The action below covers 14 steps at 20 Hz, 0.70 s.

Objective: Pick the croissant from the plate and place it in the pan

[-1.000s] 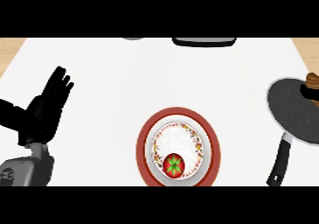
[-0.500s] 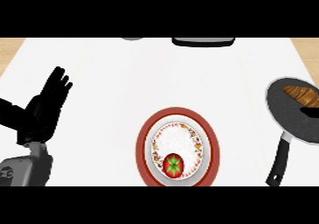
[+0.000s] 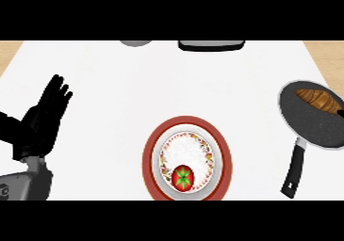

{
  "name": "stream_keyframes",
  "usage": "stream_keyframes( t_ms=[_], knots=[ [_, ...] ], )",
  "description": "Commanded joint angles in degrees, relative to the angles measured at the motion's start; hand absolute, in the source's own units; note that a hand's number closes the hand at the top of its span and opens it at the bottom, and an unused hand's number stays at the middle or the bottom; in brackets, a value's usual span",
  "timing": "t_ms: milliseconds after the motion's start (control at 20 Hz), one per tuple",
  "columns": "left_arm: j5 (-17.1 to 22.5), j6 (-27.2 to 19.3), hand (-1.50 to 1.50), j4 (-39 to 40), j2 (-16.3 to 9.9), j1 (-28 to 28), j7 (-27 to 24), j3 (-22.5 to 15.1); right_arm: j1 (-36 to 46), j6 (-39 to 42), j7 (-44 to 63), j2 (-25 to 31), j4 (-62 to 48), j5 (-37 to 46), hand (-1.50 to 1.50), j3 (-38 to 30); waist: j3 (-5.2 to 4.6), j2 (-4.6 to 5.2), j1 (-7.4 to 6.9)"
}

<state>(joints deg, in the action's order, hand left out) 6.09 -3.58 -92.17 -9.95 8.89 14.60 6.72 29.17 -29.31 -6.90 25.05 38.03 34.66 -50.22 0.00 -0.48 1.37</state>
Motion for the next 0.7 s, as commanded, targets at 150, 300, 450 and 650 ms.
stream_keyframes(
  t_ms=[150,300,450,650],
  knots=[
    [-0.6,-1.0,0.00,-4.1,0.3,-3.4,1.4,-0.2,-13.4,14.3,-10.4,-5.1,16.3,-16.4,-1.50,-6.6,-0.05,-0.51,1.22],
    [2.1,0.9,0.00,-4.7,-1.4,-3.6,1.7,2.1,-19.8,22.1,-11.6,-8.7,23.3,-22.2,-1.50,-8.2,-0.11,-0.46,1.10],
    [1.5,2.1,0.00,-1.6,-0.8,-3.6,-0.4,1.1,-28.2,27.5,-10.3,-12.8,34.6,-23.7,-1.50,-6.9,-0.16,-0.08,0.72],
    [-0.4,0.9,0.00,1.3,0.5,0.6,-1.3,-0.3,-35.4,27.7,-5.7,-20.5,49.9,-25.3,-1.50,-5.8,-0.08,0.34,-0.39]
  ],
)
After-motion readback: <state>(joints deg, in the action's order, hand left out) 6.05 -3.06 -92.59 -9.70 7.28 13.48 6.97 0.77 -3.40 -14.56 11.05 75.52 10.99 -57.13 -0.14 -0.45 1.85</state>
